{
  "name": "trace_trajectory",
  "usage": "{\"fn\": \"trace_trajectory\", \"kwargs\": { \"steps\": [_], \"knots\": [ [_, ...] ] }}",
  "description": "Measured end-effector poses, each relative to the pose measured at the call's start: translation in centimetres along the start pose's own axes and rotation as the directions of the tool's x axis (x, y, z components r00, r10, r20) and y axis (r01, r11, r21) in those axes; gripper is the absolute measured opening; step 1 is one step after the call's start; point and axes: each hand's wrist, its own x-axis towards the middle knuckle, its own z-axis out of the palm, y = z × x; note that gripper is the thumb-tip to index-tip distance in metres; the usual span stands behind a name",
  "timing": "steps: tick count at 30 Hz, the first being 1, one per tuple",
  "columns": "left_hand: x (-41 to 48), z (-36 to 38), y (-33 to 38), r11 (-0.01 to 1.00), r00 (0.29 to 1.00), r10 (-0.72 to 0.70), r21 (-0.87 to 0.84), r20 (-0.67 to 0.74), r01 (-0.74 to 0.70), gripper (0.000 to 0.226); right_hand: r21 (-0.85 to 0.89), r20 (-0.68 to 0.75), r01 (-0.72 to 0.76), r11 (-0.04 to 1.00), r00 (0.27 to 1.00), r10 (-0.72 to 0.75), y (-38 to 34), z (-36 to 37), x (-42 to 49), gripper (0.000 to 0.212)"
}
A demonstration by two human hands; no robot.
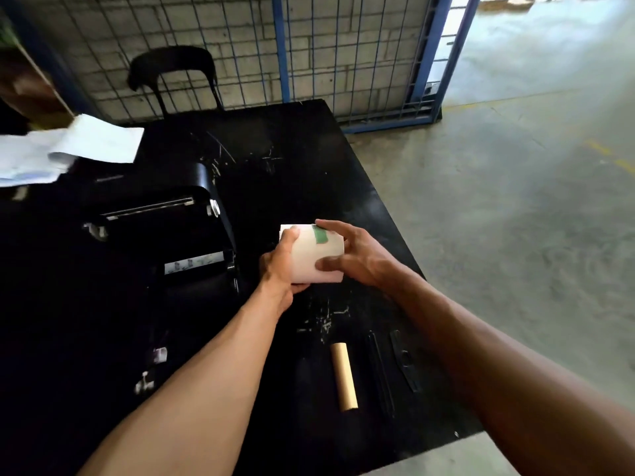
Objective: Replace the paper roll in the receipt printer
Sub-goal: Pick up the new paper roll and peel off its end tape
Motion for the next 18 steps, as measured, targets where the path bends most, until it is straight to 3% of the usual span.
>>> {"fn": "trace_trajectory", "kwargs": {
  "steps": [6,10,18],
  "knots": [
    [-5.6,-1.9,-1.5,0.994,0.999,0.049,-0.101,-0.006,-0.049,0.045,-0.072,-0.025,0.075,0.995,0.997,-0.077,-1.0,1.7,-5.4,0.056],
    [-8.5,-3.5,-1.9,0.987,0.992,0.076,-0.133,-0.100,-0.089,0.030,-0.149,-0.011,0.072,0.986,0.997,-0.074,-2.2,2.6,-8.1,0.052],
    [-10.7,-7.5,-1.4,0.993,0.991,0.111,-0.036,-0.074,-0.114,0.035,-0.555,-0.043,0.143,0.819,0.979,-0.200,-6.5,5.1,-11.4,0.066]
  ]
}}
